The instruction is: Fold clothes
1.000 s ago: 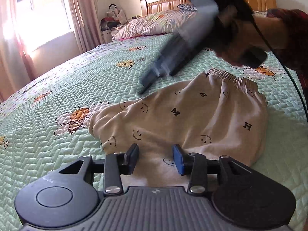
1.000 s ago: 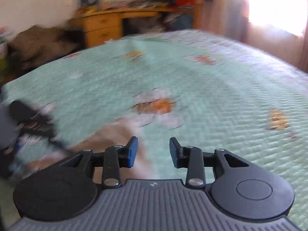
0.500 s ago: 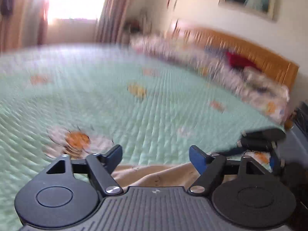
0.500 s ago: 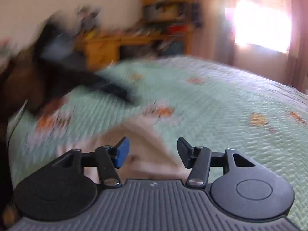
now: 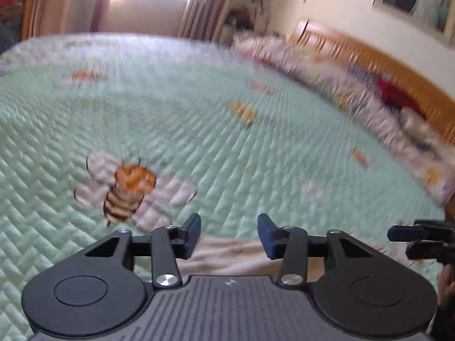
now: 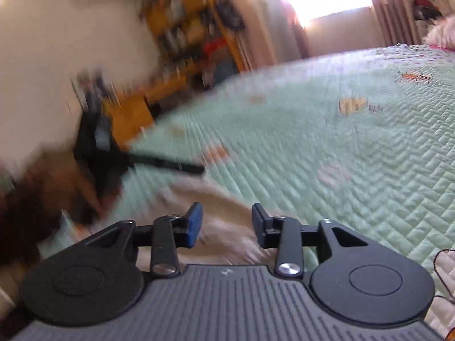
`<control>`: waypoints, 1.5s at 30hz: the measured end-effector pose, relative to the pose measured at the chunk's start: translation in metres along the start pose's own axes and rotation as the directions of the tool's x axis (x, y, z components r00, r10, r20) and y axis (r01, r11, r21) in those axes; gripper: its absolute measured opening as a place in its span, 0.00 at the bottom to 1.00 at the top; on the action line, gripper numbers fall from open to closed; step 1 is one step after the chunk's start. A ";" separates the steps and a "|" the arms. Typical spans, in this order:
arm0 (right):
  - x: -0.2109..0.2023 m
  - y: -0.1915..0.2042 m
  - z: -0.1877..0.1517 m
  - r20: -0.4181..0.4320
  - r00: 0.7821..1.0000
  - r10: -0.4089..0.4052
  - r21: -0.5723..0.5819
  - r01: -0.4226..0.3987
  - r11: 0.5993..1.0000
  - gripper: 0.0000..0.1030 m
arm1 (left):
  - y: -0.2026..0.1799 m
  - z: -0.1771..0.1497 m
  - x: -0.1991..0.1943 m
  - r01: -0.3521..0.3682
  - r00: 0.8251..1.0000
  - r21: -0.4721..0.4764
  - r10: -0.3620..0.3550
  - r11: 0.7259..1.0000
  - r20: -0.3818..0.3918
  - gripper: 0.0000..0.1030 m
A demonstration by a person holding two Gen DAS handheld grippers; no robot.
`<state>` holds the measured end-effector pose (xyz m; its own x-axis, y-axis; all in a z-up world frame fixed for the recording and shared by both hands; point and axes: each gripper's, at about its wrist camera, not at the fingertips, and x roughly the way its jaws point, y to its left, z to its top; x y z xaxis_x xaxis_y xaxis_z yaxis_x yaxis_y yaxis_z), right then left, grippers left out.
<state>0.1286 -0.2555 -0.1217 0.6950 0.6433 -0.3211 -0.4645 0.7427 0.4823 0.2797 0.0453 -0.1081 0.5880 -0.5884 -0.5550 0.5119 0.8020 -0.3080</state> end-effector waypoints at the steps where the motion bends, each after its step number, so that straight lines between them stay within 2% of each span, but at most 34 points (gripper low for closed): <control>1: -0.003 -0.003 0.002 0.024 0.999 0.035 0.042 -0.036 0.998 0.44 | -0.007 -0.001 0.000 0.019 1.000 0.023 -0.019 1.000 0.000 0.56; 3: 0.002 -0.009 -0.004 0.005 0.994 0.110 0.073 -0.110 0.991 0.45 | -0.021 -0.005 0.007 0.052 0.999 0.086 -0.051 0.995 -0.020 0.67; 4: 0.016 -0.017 -0.011 -0.068 0.995 0.072 0.056 -0.069 0.996 0.45 | -0.024 -0.009 0.021 0.034 0.997 0.112 -0.026 0.993 -0.074 0.65; 5: 0.032 -0.027 -0.020 -0.156 0.988 0.002 0.024 0.002 1.000 0.39 | -0.020 -0.015 0.037 0.001 0.992 0.111 0.013 0.994 -0.129 0.63; 6: 0.039 -0.037 -0.026 -0.170 0.985 -0.031 0.010 0.033 0.999 0.09 | -0.014 -0.021 0.052 -0.032 0.983 0.100 0.050 0.994 -0.176 0.61; 8: 0.031 -0.050 -0.022 -0.112 0.994 -0.013 0.096 0.024 0.995 0.10 | -0.012 -0.023 0.055 -0.041 0.986 0.102 0.057 0.994 -0.159 0.62; 10: 0.020 -0.038 -0.012 -0.078 0.996 -0.043 0.044 0.046 0.998 0.16 | -0.013 -0.020 0.051 -0.048 0.988 0.077 0.059 0.996 -0.143 0.61; 13: 0.001 -0.026 0.000 -0.020 1.000 -0.006 0.045 0.006 0.999 0.27 | -0.016 -0.012 0.037 -0.064 0.993 0.057 0.069 0.996 -0.098 0.61; 15: -0.006 -0.008 0.004 0.008 0.999 0.032 0.007 -0.032 0.999 0.32 | -0.016 -0.007 0.019 -0.067 0.996 0.041 0.069 0.997 -0.052 0.62; 18: 0.000 0.014 -0.003 -0.030 0.995 0.090 -0.037 -0.091 0.995 0.54 | -0.017 -0.010 -0.010 -0.041 0.999 0.035 0.041 0.999 -0.011 0.68; 19: 0.003 0.017 -0.010 -0.067 0.994 0.085 -0.060 -0.089 0.994 0.55 | -0.018 -0.013 -0.019 -0.030 1.000 0.037 0.030 0.999 -0.006 0.73; 20: 0.010 0.017 -0.021 -0.120 0.992 0.043 -0.097 -0.055 0.994 0.55 | -0.019 -0.017 -0.027 -0.020 1.000 0.040 0.020 0.999 -0.001 0.75; 22: 0.017 0.012 -0.043 -0.175 0.984 -0.046 -0.182 0.014 0.983 0.51 | -0.019 -0.030 -0.023 -0.065 0.995 0.081 0.071 0.995 -0.075 0.74; 24: 0.011 0.021 -0.050 -0.153 0.984 -0.088 -0.264 0.045 0.963 0.50 | -0.018 -0.042 -0.017 -0.114 0.983 0.114 0.128 0.987 -0.132 0.66; 28: 0.002 0.055 -0.037 -0.112 0.990 -0.082 -0.380 0.034 0.924 0.52 | -0.012 -0.042 -0.046 -0.084 0.996 -0.003 0.085 0.996 0.006 0.69; 30: 0.001 0.064 -0.036 -0.137 0.988 -0.072 -0.416 0.009 0.909 0.55 | -0.020 -0.046 -0.059 -0.087 0.995 -0.001 0.087 0.996 0.052 0.72; 31: 0.003 0.060 -0.041 -0.165 0.981 -0.107 -0.425 0.027 0.905 0.56 | -0.024 -0.048 -0.066 -0.091 0.993 0.006 0.091 0.996 0.071 0.74; 33: 0.012 0.047 -0.053 -0.222 0.957 -0.187 -0.433 0.076 0.898 0.56 | -0.039 -0.058 -0.072 -0.090 0.995 0.073 0.086 0.993 0.055 0.74; 35: 0.004 0.040 -0.057 -0.195 0.968 -0.159 -0.384 0.074 0.920 0.56 | -0.055 -0.070 -0.074 -0.102 0.994 0.150 0.097 0.983 0.043 0.75; 39: -0.008 0.039 -0.040 -0.103 0.992 -0.071 -0.267 0.041 0.963 0.56 | -0.085 -0.094 -0.077 -0.109 0.994 0.264 0.098 0.958 0.054 0.78; 42: -0.002 0.034 -0.031 -0.066 0.997 -0.031 -0.227 0.015 0.974 0.61 | -0.098 -0.106 -0.072 -0.129 0.992 0.328 0.117 0.936 0.054 0.80; 43: 0.004 0.032 -0.032 -0.084 0.995 -0.047 -0.246 0.025 0.969 0.61 | -0.099 -0.110 -0.068 -0.129 0.992 0.338 0.123 0.932 0.041 0.80; 45: 0.021 0.028 -0.044 -0.172 0.977 -0.122 -0.323 0.061 0.944 0.61 | -0.100 -0.118 -0.063 -0.128 0.991 0.350 0.130 0.928 0.019 0.80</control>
<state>0.1061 -0.2125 -0.1512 0.6416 0.5701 -0.5131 -0.5736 0.8007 0.1725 0.1178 0.0147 -0.1332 0.6614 -0.4811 -0.5754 0.6189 0.7835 0.0563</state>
